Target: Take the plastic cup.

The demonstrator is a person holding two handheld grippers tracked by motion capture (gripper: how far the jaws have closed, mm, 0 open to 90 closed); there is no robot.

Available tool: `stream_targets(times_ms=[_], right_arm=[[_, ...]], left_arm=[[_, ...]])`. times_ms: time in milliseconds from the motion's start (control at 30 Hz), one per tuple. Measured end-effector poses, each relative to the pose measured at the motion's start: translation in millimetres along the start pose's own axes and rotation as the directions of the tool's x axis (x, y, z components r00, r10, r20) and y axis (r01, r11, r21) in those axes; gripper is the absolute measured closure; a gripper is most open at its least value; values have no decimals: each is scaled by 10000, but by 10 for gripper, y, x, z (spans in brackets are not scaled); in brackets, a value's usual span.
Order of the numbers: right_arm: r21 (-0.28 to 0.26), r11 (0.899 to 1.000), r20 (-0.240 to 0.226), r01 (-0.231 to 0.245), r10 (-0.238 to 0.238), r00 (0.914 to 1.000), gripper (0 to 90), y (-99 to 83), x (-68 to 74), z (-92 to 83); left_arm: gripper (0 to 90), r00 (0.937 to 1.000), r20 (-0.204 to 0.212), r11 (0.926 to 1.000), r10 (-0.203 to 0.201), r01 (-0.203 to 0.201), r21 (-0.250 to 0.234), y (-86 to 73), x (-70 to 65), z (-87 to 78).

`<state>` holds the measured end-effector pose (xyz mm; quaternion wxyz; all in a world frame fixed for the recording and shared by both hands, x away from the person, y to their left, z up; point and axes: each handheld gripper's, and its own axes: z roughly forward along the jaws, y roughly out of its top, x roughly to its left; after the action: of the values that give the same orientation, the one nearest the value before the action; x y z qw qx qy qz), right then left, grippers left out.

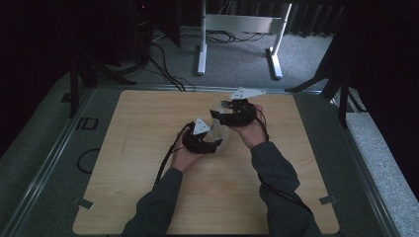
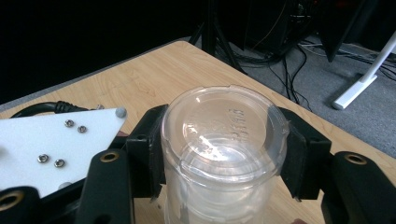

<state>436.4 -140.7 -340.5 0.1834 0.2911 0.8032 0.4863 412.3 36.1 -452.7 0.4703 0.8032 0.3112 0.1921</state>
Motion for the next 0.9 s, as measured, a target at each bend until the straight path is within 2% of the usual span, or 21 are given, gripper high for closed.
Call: stream_targets(times_ms=[733, 900], right_arm=[[19, 10000, -90, -62, 62, 9999, 412, 171, 11, -120], [-45, 9998, -166, -206, 205, 9997, 413, 212, 0, -167]], left_arm=[[308, 10000, -26, 10000, 76, -76, -6, -2, -5, -14], [311, 9999, -39, 10000, 94, -94, 1, -3, -8, -19]])
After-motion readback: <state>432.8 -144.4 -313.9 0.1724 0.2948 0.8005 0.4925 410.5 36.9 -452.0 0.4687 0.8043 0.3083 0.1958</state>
